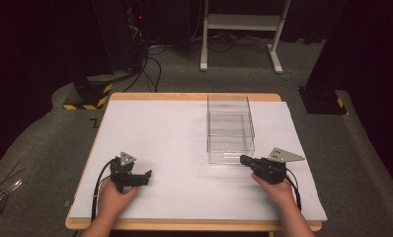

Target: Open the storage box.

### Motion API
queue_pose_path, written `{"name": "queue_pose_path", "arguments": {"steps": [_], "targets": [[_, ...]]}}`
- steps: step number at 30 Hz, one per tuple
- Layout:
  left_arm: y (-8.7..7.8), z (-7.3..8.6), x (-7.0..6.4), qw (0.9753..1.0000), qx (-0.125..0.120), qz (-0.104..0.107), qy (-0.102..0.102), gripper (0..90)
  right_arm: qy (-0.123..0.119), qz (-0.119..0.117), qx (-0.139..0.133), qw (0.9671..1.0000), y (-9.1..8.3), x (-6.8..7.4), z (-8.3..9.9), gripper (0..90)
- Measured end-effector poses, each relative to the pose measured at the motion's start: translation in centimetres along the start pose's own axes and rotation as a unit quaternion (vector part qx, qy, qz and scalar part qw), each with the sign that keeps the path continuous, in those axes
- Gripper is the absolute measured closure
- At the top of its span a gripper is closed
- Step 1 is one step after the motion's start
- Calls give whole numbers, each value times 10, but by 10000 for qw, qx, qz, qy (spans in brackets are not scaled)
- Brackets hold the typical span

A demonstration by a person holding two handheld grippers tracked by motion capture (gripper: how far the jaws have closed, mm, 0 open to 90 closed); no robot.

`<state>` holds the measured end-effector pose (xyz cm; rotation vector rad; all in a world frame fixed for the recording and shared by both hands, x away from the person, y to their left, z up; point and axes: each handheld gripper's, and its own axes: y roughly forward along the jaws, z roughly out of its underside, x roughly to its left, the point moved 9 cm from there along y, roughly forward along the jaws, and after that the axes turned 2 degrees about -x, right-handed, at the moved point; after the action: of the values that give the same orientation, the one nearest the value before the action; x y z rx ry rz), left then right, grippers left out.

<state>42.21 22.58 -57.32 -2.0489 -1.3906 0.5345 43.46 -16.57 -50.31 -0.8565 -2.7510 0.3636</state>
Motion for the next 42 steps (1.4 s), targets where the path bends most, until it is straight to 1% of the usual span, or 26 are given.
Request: {"name": "queue_pose_path", "arguments": {"steps": [16,19,32,35,37,39,40,41,42], "targets": [[0,0,0,10000,1,-3,1,28,-5,-103,7,9999,-13,13,7,872],[0,0,0,10000,-1,-2,1,28,5,-163,-11,9999,-17,18,9,873],[0,0,0,10000,-1,-1,0,28,33,-236,66,9997,-33,31,21,876],[0,0,0,10000,1,-2,1,28,67,-236,-4,9997,-37,32,22,900],[0,0,0,10000,-3,-3,3,28,124,-305,-102,9994,-40,34,20,900],[0,0,0,10000,-6,-3,7,28,68,-289,-104,9995,-42,36,20,898],[0,0,0,10000,0,-2,3,28,40,-274,-80,9996,-42,36,21,887],[0,0,0,10000,-2,-3,4,28,23,-264,-78,9996,-42,37,21,858],[0,0,0,10000,-2,-3,4,28,23,-264,-78,9996,-42,37,21,858]]}}
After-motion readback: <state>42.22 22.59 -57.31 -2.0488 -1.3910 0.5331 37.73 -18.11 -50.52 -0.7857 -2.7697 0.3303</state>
